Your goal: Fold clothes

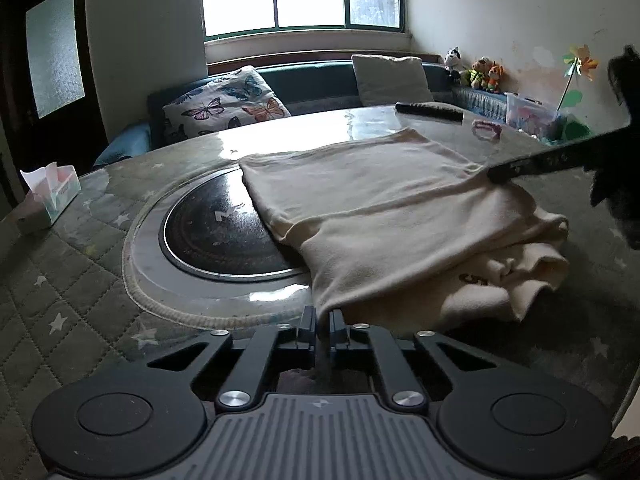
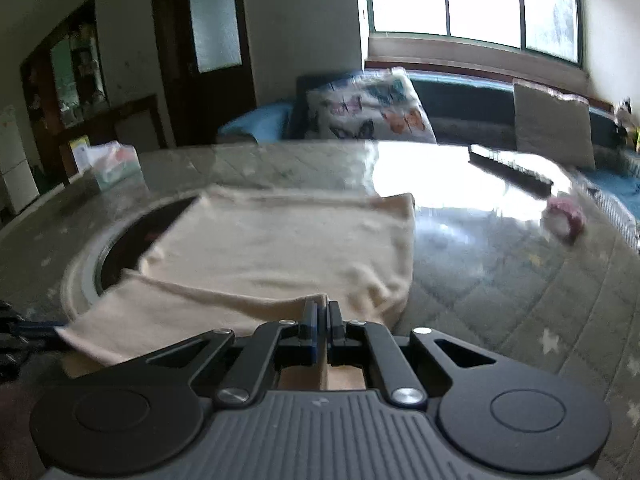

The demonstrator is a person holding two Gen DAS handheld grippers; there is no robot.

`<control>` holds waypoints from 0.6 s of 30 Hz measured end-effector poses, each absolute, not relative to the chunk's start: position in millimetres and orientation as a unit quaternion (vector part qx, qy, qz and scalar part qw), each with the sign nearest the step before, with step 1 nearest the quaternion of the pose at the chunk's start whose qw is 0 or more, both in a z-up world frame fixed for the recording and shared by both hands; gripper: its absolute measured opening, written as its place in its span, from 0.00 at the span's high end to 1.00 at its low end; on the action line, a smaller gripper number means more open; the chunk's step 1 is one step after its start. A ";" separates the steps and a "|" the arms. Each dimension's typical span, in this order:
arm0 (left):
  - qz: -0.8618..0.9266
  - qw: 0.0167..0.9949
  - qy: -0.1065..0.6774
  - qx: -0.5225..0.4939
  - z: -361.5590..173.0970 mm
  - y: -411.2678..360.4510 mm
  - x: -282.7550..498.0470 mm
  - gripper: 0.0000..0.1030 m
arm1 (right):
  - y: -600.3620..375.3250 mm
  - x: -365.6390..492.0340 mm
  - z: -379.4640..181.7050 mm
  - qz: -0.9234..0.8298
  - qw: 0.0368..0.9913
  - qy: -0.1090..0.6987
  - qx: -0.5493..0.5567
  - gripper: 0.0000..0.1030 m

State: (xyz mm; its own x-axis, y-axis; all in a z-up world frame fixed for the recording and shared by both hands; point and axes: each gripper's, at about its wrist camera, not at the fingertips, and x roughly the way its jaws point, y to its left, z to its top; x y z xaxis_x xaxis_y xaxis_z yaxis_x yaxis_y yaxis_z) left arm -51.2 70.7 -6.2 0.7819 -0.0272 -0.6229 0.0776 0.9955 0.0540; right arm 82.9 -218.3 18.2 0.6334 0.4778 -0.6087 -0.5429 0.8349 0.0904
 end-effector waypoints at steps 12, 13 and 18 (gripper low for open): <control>-0.027 0.951 0.306 0.044 25.6 87.1 -57.9 0.90 | -228.2 67.3 23.6 0.306 0.897 0.311 -0.063 0.91; -0.025 0.952 0.301 0.043 29.0 88.2 -57.1 0.90 | -226.5 63.9 23.5 0.316 0.894 0.311 -0.067 0.91; -0.018 0.956 0.290 0.045 37.3 91.0 -46.9 0.90 | -221.9 59.6 4.3 0.322 0.880 0.339 -0.082 0.91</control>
